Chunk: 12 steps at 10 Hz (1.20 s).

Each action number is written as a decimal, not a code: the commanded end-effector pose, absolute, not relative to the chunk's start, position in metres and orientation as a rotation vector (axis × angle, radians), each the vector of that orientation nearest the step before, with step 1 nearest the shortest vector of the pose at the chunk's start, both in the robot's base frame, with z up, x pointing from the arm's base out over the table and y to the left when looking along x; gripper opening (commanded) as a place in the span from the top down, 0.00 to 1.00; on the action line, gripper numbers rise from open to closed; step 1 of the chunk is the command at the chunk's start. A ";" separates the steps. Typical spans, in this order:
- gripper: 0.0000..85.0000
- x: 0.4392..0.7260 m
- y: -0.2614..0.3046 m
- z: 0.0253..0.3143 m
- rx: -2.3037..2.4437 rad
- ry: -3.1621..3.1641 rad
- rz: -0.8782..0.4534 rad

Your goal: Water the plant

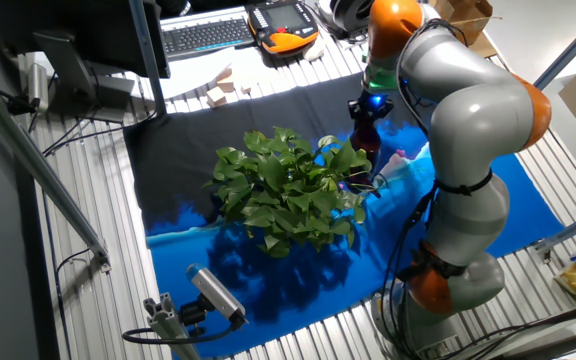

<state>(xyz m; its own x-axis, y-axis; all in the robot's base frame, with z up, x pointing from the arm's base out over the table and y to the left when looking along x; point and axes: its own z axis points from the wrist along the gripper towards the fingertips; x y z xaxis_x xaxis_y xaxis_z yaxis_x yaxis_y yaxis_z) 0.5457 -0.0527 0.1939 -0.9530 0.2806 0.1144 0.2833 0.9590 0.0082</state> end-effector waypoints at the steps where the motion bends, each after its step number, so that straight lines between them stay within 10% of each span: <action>1: 1.00 0.546 -0.053 0.194 -0.453 -2.992 -0.076; 12: 1.00 0.546 -0.053 0.194 -0.645 -2.896 -0.137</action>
